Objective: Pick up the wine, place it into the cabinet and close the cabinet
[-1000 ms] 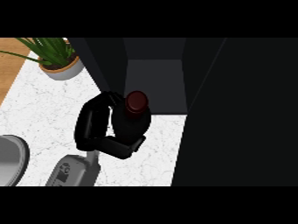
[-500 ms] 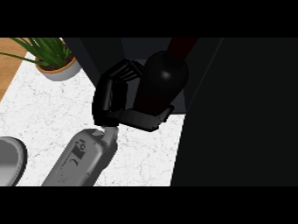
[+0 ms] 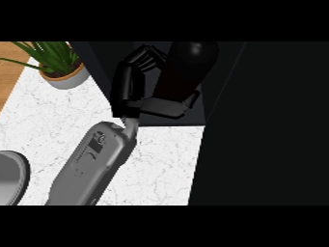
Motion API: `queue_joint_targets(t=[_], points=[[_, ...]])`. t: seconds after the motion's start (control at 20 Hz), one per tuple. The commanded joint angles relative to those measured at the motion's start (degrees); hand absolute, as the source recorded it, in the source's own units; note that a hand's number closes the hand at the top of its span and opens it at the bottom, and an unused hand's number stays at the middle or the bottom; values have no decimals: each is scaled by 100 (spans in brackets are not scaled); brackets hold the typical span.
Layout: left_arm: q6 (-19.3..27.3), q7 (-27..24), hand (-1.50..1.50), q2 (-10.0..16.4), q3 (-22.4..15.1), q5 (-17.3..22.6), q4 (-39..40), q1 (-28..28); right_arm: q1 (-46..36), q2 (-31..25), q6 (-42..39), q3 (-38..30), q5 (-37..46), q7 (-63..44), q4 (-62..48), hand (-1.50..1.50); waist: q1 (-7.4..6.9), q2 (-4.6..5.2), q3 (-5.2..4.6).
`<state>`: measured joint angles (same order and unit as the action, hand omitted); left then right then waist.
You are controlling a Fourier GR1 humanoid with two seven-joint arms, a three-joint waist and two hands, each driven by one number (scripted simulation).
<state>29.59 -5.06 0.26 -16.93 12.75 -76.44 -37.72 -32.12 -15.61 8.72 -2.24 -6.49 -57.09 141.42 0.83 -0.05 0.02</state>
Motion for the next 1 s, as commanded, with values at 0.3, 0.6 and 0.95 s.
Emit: queue_joint_targets(t=[0.3, 0.6, 0.95], points=[[39, -673, 150, -24, -47, -350, 1072, -321, -104, -84, -7, -246, -733, -615, 639, -150, 10, -8, -4], [179, -1253, 150, -25, -216, 9, 1827, -487, 148, 16, -234, -478, -901, -57, 338, -150, 45, 17, 0], [-37, -1763, 150, -26, -240, 466, 2413, -453, 258, 259, -87, 134, -328, -51, 472, -150, 18, 14, -4]])
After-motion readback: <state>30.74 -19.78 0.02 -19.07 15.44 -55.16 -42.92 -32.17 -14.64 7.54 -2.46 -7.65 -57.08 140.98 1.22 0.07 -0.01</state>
